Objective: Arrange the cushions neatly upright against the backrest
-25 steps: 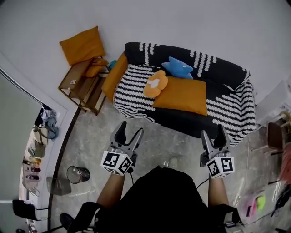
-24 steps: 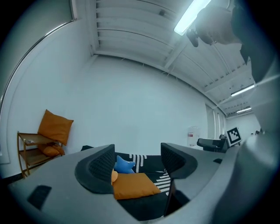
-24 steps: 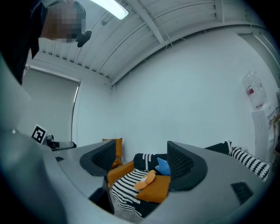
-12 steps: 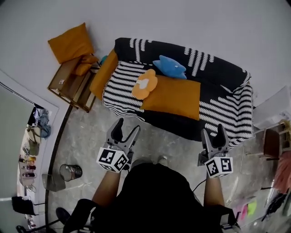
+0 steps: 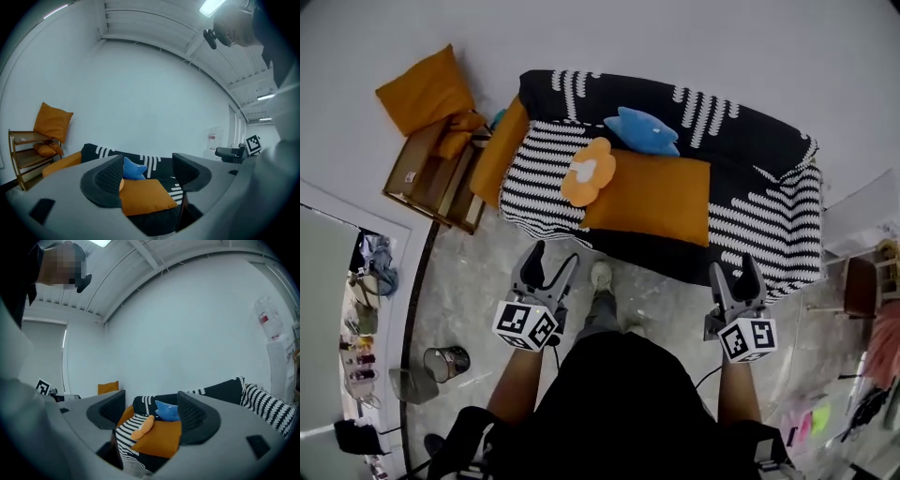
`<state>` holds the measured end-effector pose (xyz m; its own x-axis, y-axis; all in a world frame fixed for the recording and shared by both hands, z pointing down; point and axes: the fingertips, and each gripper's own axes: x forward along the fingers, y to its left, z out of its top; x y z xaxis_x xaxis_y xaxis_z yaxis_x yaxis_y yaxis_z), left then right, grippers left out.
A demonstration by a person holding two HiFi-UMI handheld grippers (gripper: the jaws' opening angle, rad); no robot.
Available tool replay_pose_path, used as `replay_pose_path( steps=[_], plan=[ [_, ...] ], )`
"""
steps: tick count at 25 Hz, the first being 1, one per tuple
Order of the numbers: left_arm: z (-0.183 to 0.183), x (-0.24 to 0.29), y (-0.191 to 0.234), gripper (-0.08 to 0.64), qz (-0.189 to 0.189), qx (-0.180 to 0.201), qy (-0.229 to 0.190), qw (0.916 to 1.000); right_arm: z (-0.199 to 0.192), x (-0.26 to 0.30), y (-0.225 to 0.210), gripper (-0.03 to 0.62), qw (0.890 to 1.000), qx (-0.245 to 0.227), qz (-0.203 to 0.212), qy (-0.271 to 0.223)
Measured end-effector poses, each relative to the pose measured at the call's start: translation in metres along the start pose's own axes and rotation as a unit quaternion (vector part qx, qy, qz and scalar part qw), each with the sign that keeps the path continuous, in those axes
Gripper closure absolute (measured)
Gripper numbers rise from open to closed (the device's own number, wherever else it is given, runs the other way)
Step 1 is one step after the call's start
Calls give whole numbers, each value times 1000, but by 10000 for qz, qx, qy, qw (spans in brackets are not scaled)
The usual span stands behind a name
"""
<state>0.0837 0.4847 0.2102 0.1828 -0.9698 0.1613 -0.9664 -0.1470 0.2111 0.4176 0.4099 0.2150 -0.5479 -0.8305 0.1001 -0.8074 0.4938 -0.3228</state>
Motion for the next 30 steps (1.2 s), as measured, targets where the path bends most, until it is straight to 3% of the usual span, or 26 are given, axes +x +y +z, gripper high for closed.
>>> replay_pose_path(
  steps=[8,14,20,30],
  plan=[
    [18,97,38,218,-373,142,110,9991,8,99,2,261,9999,-17,-19,129],
    [37,151,100,218,-272,75,133,9995,13,190,18,261,9993,-172,139,296],
    [32,187,160,218,-292,3,493,9984,3,273,42,261,9978,-251,323,519],
    [21,231,190,218,-580,-18,818,9950,-31,332,51,261,9940,-324,280,1011]
  ],
)
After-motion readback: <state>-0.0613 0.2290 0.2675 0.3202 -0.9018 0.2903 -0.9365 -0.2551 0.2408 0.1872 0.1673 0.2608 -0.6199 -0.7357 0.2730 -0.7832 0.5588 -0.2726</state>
